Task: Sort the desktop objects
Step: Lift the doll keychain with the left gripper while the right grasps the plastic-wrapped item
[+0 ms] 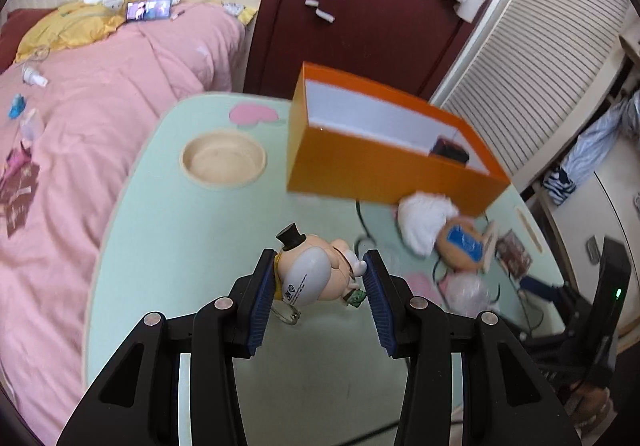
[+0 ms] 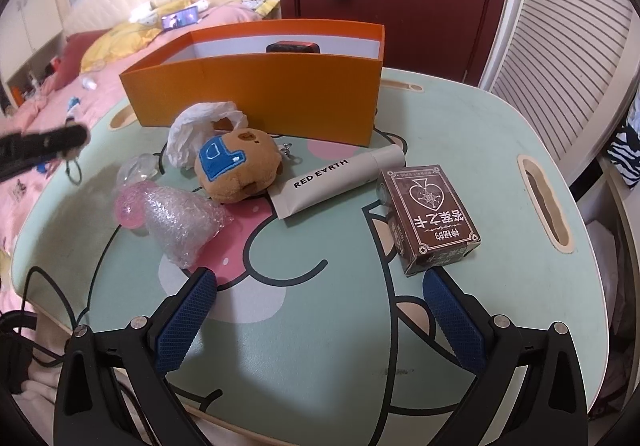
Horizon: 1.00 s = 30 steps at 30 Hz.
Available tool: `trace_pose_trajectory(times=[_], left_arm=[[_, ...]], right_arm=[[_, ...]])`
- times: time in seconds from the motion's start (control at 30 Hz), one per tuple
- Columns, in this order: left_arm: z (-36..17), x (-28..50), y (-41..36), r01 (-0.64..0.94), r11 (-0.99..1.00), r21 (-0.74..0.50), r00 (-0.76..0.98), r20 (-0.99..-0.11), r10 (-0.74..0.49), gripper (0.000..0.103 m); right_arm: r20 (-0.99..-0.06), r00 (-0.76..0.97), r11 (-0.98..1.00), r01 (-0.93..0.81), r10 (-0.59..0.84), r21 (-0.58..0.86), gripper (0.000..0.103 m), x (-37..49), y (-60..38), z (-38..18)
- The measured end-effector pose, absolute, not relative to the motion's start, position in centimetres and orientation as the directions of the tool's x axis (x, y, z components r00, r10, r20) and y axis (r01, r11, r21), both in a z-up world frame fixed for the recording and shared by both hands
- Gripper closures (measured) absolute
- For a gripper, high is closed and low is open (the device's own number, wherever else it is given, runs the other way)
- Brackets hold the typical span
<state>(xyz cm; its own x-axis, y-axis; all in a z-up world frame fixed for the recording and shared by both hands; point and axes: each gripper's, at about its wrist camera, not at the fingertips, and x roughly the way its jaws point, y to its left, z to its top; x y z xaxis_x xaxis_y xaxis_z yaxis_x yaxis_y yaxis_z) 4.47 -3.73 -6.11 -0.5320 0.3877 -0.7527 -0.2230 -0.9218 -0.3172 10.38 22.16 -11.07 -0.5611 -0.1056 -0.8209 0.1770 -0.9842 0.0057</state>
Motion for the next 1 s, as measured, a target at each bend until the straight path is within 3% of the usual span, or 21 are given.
trace_pose_trajectory(times=[0.37, 1.0], left_arm=[[-8.3, 5.3, -2.9, -0.192, -0.936, -0.296, -0.533, -0.769, 0.353, 0.058], [-8.1, 5.3, -2.7, -0.211, -0.942, -0.26, -0.546, -0.768, 0.334, 0.058]], right_arm=[[-0.79, -0.593, -0.958, 0.285, -0.154, -0.027, 0.0, 11.3, 19.7, -10.1], [-0.767, -0.6, -0.951, 0.307, -0.229, 0.044, 0.004, 9.8, 18.9, -9.4]])
